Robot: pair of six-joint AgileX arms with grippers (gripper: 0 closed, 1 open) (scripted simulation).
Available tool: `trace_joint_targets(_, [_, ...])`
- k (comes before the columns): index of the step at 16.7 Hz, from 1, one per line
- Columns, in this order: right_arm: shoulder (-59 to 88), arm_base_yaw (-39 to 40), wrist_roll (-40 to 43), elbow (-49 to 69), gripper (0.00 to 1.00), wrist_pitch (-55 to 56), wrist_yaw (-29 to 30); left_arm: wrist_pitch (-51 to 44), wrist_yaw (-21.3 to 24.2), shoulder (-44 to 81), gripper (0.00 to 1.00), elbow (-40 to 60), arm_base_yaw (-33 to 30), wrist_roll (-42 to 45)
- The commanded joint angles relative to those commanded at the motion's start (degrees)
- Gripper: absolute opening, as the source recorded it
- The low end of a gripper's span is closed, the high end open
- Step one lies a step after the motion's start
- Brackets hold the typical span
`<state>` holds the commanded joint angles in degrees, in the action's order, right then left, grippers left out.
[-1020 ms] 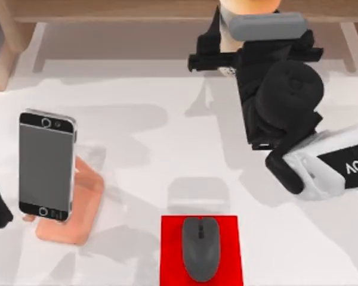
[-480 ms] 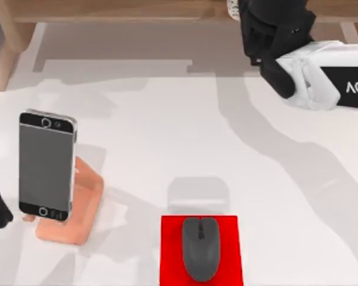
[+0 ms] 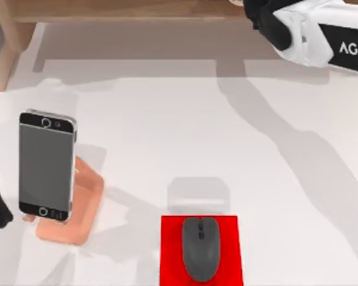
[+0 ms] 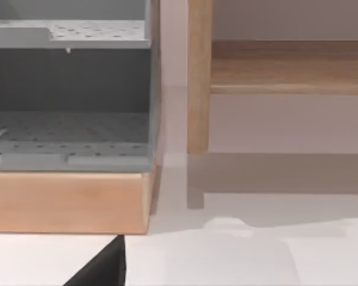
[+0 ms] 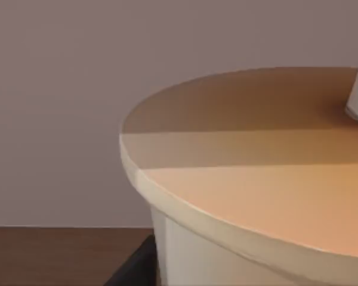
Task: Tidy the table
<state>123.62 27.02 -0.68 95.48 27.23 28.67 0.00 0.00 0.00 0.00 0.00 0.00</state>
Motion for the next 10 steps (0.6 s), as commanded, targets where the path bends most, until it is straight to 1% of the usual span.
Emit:
trace_joint_targets(7, [-0.4,1.1,-0.6,-0.3,0.00,0.0,0.0,0.0,0.0,0.0,1.00,0.0,0.0,0.0])
trace_joint_targets(10, [-0.5,6.6,-4.2,-0.9,0.00,0.5,0.4,0.0,0.0,0.0,1.00,0.0,0.0,0.0])
